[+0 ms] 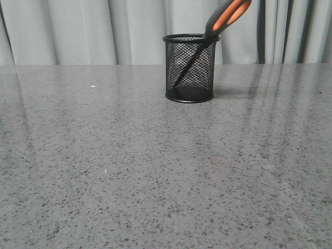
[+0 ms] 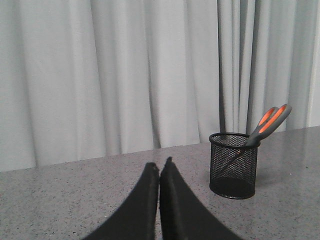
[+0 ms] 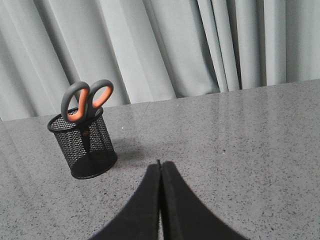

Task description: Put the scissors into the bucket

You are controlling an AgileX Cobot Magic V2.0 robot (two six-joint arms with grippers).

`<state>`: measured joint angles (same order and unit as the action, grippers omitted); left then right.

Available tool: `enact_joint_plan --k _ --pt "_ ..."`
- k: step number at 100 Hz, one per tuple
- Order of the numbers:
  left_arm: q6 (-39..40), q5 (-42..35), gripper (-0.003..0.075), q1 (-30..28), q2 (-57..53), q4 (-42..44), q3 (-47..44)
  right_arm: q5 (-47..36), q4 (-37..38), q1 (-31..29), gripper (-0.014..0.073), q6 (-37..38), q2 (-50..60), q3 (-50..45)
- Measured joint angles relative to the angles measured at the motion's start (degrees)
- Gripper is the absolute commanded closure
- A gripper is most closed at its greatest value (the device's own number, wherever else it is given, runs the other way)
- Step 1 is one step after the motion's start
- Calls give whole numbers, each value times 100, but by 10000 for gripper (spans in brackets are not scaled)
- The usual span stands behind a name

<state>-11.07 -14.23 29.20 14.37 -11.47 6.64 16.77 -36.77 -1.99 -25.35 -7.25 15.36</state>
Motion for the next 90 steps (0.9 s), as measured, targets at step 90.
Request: enact_joint_plan --k 90 --pt "0 -91 741 0 -3 0 -7 0 0 0 659 1 9 -8"
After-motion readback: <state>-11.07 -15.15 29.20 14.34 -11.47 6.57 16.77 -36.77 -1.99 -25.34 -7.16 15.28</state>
